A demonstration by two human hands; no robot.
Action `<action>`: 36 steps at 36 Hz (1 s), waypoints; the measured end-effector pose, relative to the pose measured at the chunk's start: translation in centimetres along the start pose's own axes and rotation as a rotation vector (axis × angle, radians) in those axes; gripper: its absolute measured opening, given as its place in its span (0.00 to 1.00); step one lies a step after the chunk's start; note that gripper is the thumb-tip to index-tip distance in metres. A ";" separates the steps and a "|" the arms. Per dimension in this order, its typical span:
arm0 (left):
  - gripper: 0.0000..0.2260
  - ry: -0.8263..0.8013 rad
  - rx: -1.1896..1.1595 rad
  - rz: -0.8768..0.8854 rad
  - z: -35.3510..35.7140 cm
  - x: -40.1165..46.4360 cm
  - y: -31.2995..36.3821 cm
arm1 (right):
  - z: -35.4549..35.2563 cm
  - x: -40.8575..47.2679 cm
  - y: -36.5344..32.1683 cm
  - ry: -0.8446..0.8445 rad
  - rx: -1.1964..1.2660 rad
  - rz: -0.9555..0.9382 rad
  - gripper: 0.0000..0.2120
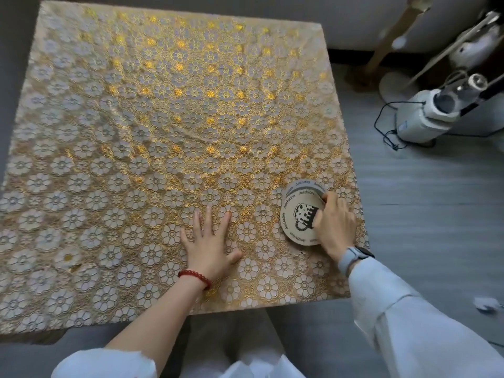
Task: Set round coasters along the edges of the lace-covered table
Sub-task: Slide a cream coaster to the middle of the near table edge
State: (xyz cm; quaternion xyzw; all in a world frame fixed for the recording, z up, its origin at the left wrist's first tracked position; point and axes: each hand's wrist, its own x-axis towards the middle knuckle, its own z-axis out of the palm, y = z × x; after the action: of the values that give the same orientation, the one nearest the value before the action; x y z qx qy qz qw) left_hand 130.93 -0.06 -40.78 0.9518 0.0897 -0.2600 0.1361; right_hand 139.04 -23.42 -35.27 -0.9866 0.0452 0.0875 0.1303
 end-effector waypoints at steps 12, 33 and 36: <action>0.40 -0.134 -0.318 0.118 -3.2 -0.8 -3.6 | -2.6 -2.1 -11.4 -0.573 0.362 -0.562 0.18; 0.44 0.069 -0.047 0.071 2.4 -5.8 -9.8 | 8.9 -7.5 -10.7 -0.317 0.167 -0.150 0.24; 0.46 0.084 -0.061 0.078 2.6 -5.9 -9.9 | 9.0 -8.3 -10.6 -0.305 0.189 -0.155 0.23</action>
State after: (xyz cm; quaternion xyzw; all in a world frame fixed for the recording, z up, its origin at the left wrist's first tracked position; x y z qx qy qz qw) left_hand 122.33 7.92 -42.01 0.9600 0.0664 -0.2113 0.1712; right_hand 130.67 -10.29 -39.65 -0.9458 -0.0432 0.2210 0.2342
